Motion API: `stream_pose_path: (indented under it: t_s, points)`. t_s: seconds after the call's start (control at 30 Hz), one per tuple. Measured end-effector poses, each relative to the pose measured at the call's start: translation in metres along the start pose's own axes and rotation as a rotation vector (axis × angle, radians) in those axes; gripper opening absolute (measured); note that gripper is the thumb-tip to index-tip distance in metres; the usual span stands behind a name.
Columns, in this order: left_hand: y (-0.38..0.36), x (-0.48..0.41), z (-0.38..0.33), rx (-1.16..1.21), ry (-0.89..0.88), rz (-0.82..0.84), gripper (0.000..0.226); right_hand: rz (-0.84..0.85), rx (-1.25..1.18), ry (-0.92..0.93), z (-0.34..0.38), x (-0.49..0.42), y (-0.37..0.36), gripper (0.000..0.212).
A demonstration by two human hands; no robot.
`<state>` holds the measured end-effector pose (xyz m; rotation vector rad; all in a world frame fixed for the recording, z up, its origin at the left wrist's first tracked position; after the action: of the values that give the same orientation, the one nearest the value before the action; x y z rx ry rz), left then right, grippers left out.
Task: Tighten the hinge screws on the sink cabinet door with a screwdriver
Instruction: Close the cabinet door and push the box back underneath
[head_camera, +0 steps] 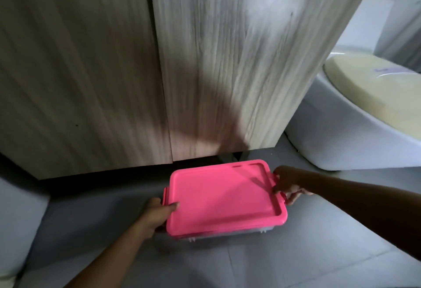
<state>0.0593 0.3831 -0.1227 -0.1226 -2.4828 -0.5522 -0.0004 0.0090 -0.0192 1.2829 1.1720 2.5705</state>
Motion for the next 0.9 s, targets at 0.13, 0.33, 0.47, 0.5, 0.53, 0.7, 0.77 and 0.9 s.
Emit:
stream_pose_path:
  t_s: [0.13,0.33,0.47,0.5,0.53,0.7,0.77,0.9]
  points:
    - [-0.043,0.010,-0.025,-0.021,-0.022,0.056,0.014,-0.109,-0.064,-0.001,-0.050,0.010,0.023,0.058]
    - [-0.108,0.005,-0.074,-0.190,-0.186,0.115,0.017,-0.226,-0.277,-0.092,-0.139,0.042,0.015,0.058]
    - [-0.161,-0.009,-0.098,-0.311,-0.293,0.152,0.021,-0.282,-0.575,-0.219,-0.195,0.058,-0.026,0.051]
    - [-0.171,-0.013,-0.102,-0.333,-0.315,0.153,0.021,-0.314,-0.638,-0.233,-0.202,0.062,-0.036,0.054]
    - [-0.182,-0.017,-0.105,-0.343,-0.334,0.153,0.021,-0.334,-0.692,-0.241,-0.209,0.064,-0.046,0.058]
    - [-0.225,-0.033,-0.118,-0.374,-0.427,0.194,0.036,-0.473,-0.911,-0.317,-0.226,0.068,-0.089,0.073]
    - [-0.242,-0.041,-0.124,-0.393,-0.467,0.217,0.042,-0.507,-0.962,-0.344,-0.228,0.065,-0.103,0.076]
    - [-0.273,-0.051,-0.137,-0.437,-0.543,0.289,0.047,-0.604,-1.031,-0.419,-0.229,0.061,-0.125,0.076]
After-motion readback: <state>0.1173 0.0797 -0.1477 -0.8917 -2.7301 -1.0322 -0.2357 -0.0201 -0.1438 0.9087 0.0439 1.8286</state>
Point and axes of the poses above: each hand's wrist, its own x-axis away from the middle knuckle, its own y-axis out of the back of the hand, z = x × y, the point moved 2 cm from there along -x, towards the middle knuckle, and after that the axes turned 6 degrees about -z, right-handed, at the moved point
